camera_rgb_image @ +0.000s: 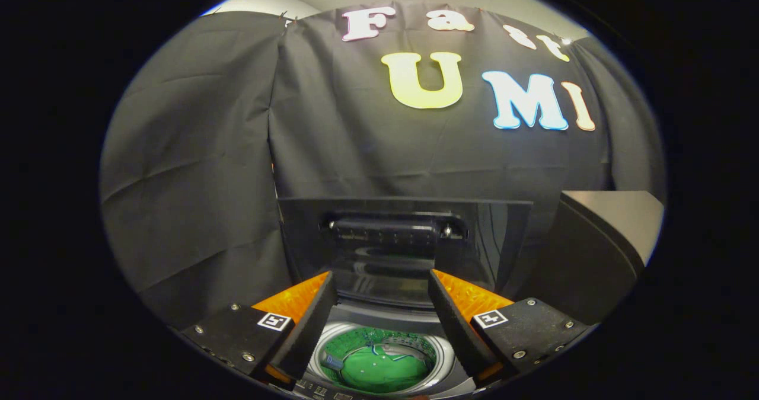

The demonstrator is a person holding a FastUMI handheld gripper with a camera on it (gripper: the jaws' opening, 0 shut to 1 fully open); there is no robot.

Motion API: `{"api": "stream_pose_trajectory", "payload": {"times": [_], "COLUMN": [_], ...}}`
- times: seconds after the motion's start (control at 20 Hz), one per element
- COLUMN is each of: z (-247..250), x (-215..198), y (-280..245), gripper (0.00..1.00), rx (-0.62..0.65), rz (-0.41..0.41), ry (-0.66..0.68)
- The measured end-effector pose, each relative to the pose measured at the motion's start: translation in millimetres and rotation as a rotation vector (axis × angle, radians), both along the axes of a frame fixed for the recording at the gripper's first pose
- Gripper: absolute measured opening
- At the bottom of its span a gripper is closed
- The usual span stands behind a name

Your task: Put the clothes into the washing machine and then close the washing machine lid.

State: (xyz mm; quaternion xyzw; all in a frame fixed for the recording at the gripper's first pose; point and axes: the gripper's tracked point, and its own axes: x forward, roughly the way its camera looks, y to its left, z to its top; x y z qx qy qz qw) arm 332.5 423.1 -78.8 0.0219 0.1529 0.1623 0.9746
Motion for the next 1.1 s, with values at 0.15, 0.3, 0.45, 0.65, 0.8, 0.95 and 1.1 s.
{"api": "stream_pose_trajectory", "payload": {"times": [0.15,0.3,0.45,0.65,0.8,0.95,1.1], "z": [22.4,39.6,48.2,51.8,61.3,64.1,62.4], "x": [15.8,33.6,52.4,75.6,91.0,108.4,125.5], "y": [1.2,4.7,8.9,14.9,26.1,39.3,44.7], "gripper": [0.96,0.96,0.96,0.96,0.96,0.96,0.96], "rx": [0.009,0.022,0.032,0.036,0.043,0.053,0.028], "rz": [-0.022,-0.041,-0.057,-0.078,-0.071,-0.057,-0.078], "ry": [-0.05,-0.079,-0.075,-0.039,-0.034,-0.006,0.036]}}
